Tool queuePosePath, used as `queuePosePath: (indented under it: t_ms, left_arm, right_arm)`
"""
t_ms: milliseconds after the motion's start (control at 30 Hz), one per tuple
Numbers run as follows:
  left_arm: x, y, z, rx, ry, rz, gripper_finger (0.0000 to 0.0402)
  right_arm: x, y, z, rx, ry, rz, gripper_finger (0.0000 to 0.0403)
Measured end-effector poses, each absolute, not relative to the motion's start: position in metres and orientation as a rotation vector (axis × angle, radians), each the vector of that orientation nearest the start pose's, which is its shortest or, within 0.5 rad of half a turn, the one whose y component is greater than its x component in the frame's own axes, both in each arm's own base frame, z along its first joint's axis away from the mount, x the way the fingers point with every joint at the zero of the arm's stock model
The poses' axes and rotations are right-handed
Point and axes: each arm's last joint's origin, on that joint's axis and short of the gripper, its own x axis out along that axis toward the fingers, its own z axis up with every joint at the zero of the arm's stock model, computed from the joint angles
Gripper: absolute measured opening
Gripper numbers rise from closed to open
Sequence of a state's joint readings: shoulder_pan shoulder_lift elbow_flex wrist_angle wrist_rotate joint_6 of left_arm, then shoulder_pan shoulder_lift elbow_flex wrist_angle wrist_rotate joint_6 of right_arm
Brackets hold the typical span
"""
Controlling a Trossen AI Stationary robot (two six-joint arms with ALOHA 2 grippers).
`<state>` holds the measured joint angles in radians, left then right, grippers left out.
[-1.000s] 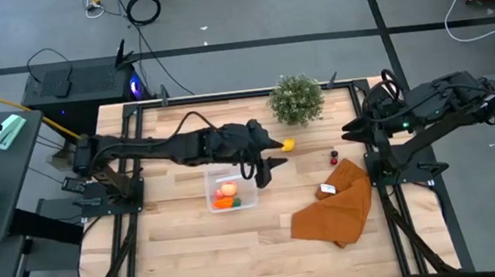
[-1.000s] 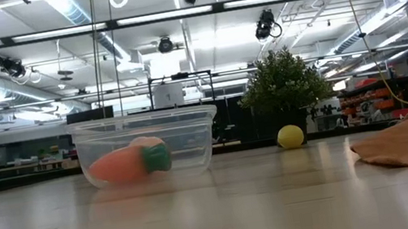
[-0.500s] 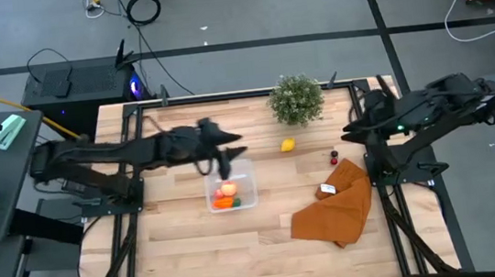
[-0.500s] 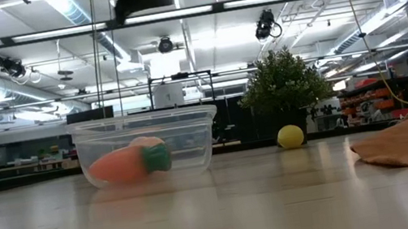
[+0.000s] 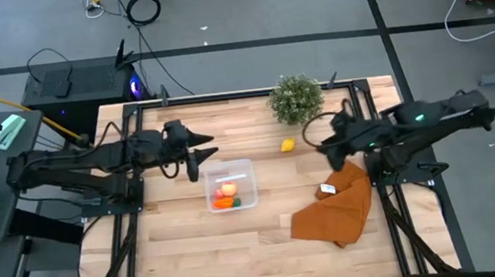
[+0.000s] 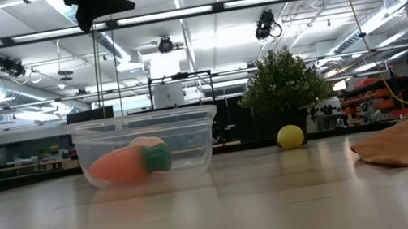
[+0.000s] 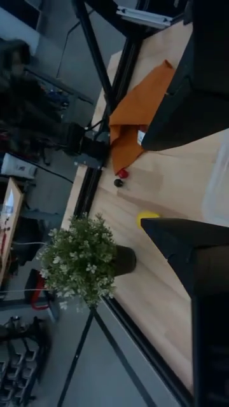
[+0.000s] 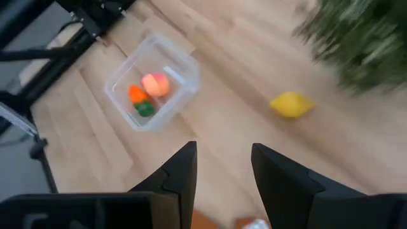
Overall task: Pick and placing Produce into tupperware
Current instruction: Put the red cherry into the transparent bin
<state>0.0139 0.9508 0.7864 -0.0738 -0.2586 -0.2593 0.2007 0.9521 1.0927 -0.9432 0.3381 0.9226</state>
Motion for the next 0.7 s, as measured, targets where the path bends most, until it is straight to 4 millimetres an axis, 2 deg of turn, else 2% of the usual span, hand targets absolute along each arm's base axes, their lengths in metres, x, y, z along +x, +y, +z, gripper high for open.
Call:
queuePosePath:
  t_ms: [100,167,300,433,567,700]
  left_arm:
    - [0.21,0.01,0.315,-0.218,0.205,0.298,0.019]
    - [0.209,0.01,0.315,-0.219,0.205,0.29,0.019]
    - [0.208,0.01,0.313,-0.217,0.237,0.276,0.019]
    - [0.207,0.009,0.309,-0.211,0.282,0.278,0.019]
    - [0.207,0.009,0.309,-0.201,0.287,0.276,0.019]
    - [0.207,0.009,0.309,-0.187,0.289,0.274,0.019]
  right_arm:
    - [0.18,0.021,0.314,0.761,0.598,-0.483,0.0122]
    - [0.182,0.014,0.295,0.847,0.597,-0.572,0.0122]
    - [0.164,-0.006,0.261,0.964,0.695,-0.914,0.0122]
    - [0.148,-0.016,0.246,0.999,0.803,-1.048,0.0122]
    - [0.148,-0.024,0.236,1.044,0.873,-1.037,0.0126]
    - [0.147,-0.029,0.226,1.06,0.899,-1.064,0.0154]
